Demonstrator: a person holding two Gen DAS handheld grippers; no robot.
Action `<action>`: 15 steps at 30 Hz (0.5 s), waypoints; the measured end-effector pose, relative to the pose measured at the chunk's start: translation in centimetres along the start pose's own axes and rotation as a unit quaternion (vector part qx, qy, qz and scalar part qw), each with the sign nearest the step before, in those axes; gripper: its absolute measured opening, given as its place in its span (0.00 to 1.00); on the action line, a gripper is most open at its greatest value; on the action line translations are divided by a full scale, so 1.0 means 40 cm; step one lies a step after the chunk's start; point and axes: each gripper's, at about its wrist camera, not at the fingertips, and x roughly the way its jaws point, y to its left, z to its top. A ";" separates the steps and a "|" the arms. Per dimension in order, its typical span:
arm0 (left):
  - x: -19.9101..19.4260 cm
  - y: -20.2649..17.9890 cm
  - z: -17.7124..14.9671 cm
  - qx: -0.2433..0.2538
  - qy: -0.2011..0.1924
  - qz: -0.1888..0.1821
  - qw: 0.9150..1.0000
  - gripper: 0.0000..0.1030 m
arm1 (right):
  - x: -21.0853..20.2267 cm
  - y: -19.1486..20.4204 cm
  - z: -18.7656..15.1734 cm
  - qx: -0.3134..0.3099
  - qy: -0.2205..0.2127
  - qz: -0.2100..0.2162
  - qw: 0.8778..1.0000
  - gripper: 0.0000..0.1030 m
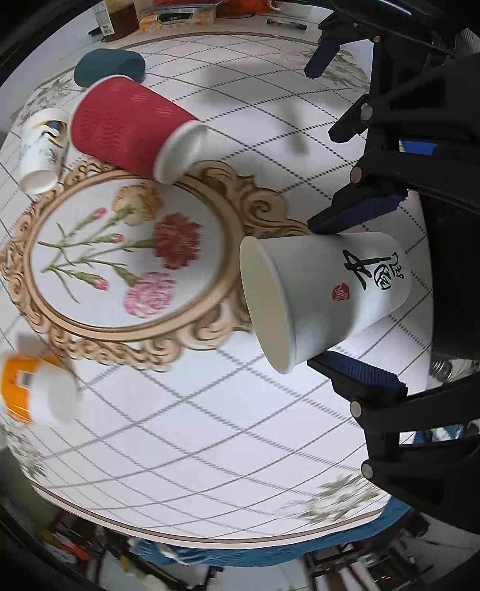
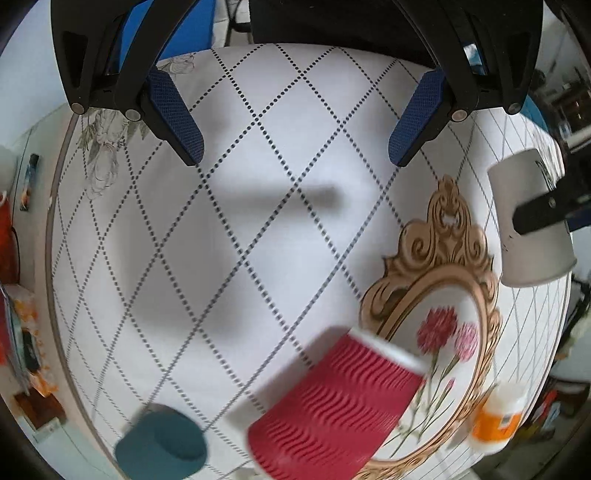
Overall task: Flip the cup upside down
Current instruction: 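Lift the white cup with the left gripper toward the right gripper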
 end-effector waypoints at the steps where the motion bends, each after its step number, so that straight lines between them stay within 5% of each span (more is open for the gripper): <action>1: 0.006 0.002 -0.012 -0.004 0.002 -0.001 1.000 0.61 | 0.004 0.002 -0.007 -0.007 0.002 0.000 1.000 0.99; 11: 0.148 -0.040 -0.084 -0.010 0.025 -0.025 0.999 0.61 | 0.071 0.047 -0.109 -0.046 0.020 -0.021 0.999 0.99; 15: 0.203 -0.106 -0.076 0.018 0.028 -0.027 0.999 0.62 | 0.118 -0.024 -0.170 -0.042 0.022 -0.035 0.998 0.99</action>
